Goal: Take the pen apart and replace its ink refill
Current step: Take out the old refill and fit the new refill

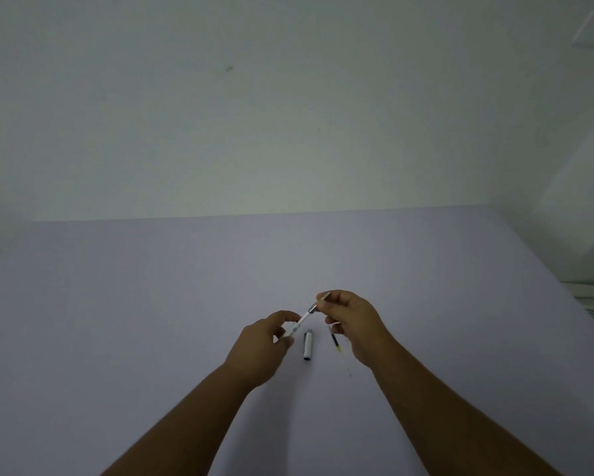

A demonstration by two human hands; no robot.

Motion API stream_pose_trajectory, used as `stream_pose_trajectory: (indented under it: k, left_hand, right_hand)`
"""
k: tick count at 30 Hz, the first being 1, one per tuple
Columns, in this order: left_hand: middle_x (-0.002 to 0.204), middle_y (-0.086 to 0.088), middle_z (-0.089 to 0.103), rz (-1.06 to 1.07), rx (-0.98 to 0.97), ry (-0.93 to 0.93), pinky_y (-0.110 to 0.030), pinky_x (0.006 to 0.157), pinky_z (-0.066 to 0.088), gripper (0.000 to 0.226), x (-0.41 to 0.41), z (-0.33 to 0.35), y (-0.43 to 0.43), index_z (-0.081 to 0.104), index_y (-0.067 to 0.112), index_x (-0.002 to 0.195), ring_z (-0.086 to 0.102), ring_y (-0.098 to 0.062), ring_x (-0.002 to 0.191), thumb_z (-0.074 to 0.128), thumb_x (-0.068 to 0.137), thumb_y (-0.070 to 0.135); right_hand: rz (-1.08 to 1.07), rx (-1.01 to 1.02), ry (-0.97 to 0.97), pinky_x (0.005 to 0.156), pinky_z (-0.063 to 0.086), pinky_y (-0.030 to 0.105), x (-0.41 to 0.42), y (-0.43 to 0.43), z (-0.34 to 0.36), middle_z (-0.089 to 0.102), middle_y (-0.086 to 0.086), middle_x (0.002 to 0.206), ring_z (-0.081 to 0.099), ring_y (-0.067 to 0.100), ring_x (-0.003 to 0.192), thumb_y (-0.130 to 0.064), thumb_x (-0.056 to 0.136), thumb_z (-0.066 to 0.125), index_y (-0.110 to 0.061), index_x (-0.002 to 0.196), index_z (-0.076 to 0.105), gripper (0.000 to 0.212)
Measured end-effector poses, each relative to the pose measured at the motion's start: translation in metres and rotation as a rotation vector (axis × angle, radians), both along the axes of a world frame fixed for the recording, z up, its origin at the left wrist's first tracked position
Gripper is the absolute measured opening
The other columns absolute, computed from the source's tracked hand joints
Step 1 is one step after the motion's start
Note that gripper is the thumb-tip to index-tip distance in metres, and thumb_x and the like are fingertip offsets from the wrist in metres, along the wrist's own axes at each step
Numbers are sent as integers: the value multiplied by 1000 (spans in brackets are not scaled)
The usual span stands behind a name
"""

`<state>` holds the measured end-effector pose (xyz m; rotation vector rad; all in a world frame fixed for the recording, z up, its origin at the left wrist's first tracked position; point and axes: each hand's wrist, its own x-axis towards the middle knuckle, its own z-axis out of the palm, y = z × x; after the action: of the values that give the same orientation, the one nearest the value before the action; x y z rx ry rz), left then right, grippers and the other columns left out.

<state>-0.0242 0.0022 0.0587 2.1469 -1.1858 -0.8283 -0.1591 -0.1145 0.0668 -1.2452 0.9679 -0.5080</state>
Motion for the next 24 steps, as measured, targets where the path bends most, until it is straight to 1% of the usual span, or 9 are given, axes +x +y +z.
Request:
stream_pose_trajectory:
  k: [3, 6, 9, 11, 15, 18, 20, 22, 24]
  left_hand:
    - [89, 11, 60, 32, -18, 0, -19, 64, 49, 28, -4, 2, -2, 56, 35, 115, 64, -13, 76, 59, 88, 27]
    - [83, 11, 61, 49, -26, -31, -16, 61, 45, 19, -6, 6, -3, 64, 25, 106, 63, -12, 77, 58, 88, 25]
    - [75, 13, 58, 55, -49, -63, -14, 56, 39, 15, -6, 9, -3, 67, 24, 101, 58, -7, 68, 59, 87, 25]
    - [73, 15, 57, 52, -67, -86, -14, 55, 38, 15, -6, 11, -3, 68, 25, 99, 55, -5, 64, 60, 87, 25]
    - [75, 13, 59, 45, -88, -104, -15, 57, 39, 14, -7, 15, -4, 69, 25, 98, 56, -7, 67, 60, 87, 25]
    - [69, 18, 55, 52, -93, -105, -16, 56, 39, 13, -6, 15, -4, 69, 25, 96, 53, -6, 62, 61, 86, 24]
    - [69, 19, 55, 56, -99, -113, -15, 56, 39, 13, -5, 16, -4, 69, 26, 96, 53, -5, 62, 61, 86, 24]
    - [74, 16, 59, 67, -105, -115, -14, 58, 39, 13, -4, 17, -5, 69, 26, 96, 55, -5, 66, 61, 86, 24]
    - [78, 14, 61, 73, -106, -115, -13, 59, 39, 13, -2, 18, -5, 69, 26, 96, 56, -6, 68, 62, 85, 24]
  right_hand:
    - [101, -51, 58, 62, 47, 23, 0, 4, -2, 70, -5, 82, 57, 11, 71, -16, 82, 65, -28, 86, 70, 14]
    - [142, -63, 49, 62, 47, 23, 1, 7, -1, 69, -11, 76, 58, 9, 70, -16, 81, 66, -29, 83, 72, 14]
    - [142, -42, 58, 60, 46, 24, 2, 7, -1, 69, -3, 76, 58, 10, 68, -20, 81, 68, -24, 77, 70, 6]
    - [122, -40, 90, 58, 44, 23, 3, 7, -2, 68, -2, 72, 55, 10, 64, -28, 79, 70, -20, 74, 67, 10]
    - [50, 19, 20, 59, 47, 24, 9, 12, -5, 64, 1, 75, 52, 12, 62, -27, 80, 70, -20, 76, 67, 8]
    - [13, 17, 86, 58, 46, 27, 13, 13, -4, 56, 0, 64, 47, 14, 58, -38, 76, 73, -16, 70, 63, 25]
    - [17, 16, 104, 59, 47, 27, 15, 14, -3, 58, 0, 67, 48, 14, 59, -44, 76, 71, -15, 74, 63, 30]
    - [37, 49, 14, 61, 48, 26, 15, 15, -4, 64, -1, 76, 51, 13, 63, -39, 81, 67, -18, 82, 68, 21]
    - [42, 69, -37, 61, 48, 26, 14, 17, -4, 64, -1, 75, 51, 13, 64, -30, 83, 66, -20, 81, 70, 10]
